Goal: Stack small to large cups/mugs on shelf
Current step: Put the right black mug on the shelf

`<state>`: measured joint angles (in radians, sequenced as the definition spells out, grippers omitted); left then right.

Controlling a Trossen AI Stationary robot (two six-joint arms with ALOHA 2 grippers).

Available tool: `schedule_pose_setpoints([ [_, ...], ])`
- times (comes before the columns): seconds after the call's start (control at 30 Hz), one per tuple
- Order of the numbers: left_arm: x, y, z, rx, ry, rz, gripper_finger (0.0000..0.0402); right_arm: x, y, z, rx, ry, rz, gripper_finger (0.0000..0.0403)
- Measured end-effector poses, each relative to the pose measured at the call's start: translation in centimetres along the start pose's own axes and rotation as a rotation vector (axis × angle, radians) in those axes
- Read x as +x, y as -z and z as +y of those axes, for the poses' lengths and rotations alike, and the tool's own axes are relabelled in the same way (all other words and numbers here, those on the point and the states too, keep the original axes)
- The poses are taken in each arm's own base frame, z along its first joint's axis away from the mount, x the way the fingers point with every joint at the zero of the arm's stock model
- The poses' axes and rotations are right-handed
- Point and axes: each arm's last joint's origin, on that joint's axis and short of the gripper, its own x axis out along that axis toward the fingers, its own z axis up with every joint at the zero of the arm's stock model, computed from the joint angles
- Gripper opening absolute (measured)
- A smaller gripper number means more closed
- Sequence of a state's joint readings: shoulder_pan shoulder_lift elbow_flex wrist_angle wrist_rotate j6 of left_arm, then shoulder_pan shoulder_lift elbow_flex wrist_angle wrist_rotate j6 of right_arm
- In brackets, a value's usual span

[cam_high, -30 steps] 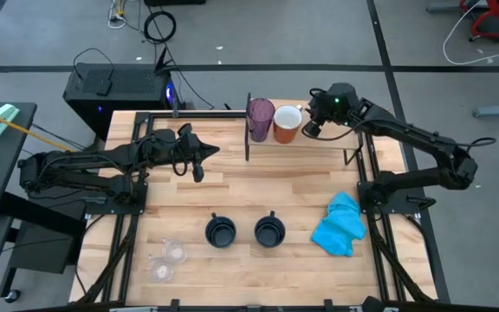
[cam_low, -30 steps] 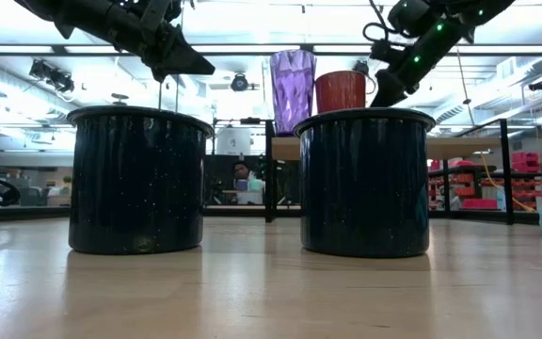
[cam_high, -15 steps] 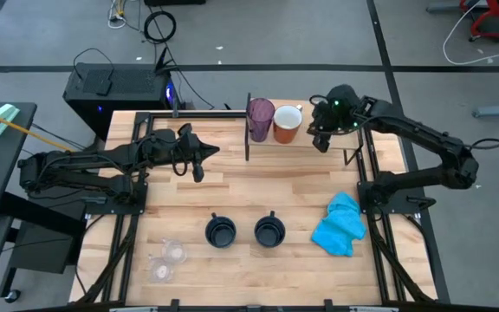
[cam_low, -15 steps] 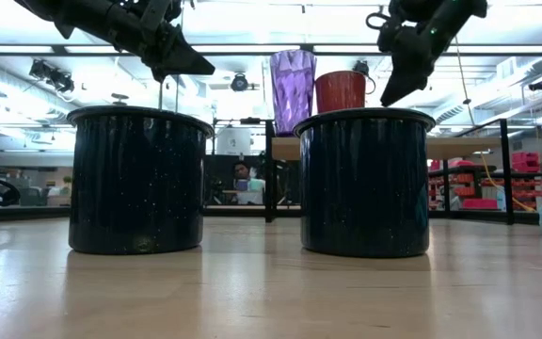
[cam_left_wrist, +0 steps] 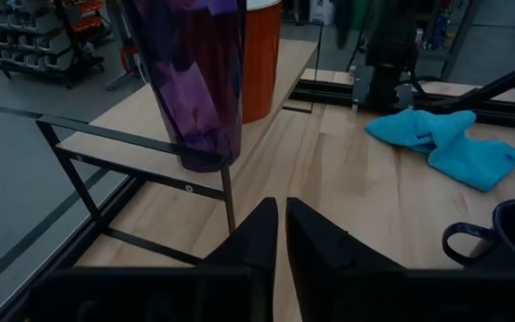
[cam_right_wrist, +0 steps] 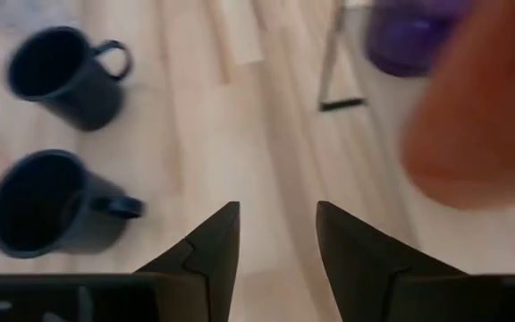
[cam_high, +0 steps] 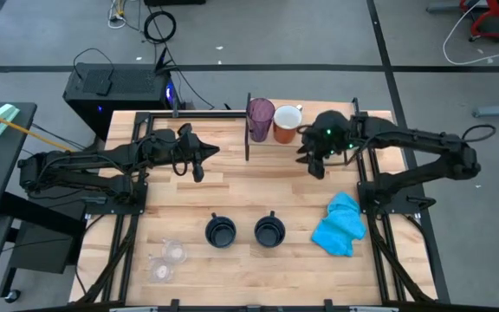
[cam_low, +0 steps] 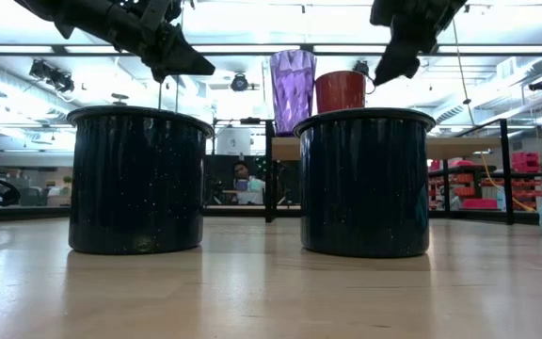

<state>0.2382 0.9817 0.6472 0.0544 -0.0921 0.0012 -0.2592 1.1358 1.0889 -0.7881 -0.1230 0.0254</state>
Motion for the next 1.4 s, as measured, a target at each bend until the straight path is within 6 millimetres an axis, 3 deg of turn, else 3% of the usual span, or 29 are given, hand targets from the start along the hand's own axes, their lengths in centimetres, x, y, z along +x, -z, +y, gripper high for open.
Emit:
schedule_pose_setpoints([
  [0.2,0.0,0.0,0.0,-0.016,0.001,0.0,0.0028,0.9,-0.1,4.0,-0.088,-0.062,-0.017,0.0154],
  [0.6,0.0,0.0,0.0,-0.016,0.001,0.001,0.0035,7.5,0.6,11.3,-0.271,-0.173,0.058,0.0161],
  [0.87,0.0,0.0,0.0,-0.015,0.0,0.006,0.0028,10.2,2.2,15.4,-0.296,-0.242,0.104,0.0167],
  [1.17,0.0,0.0,0.0,-0.015,0.0,0.006,0.0029,11.2,3.6,20.3,-0.501,-0.273,0.12,0.0168],
  [1.4,0.0,0.1,0.0,-0.015,0.0,0.007,0.0036,12.0,4.5,22.1,-0.567,-0.259,0.134,0.0176],
])
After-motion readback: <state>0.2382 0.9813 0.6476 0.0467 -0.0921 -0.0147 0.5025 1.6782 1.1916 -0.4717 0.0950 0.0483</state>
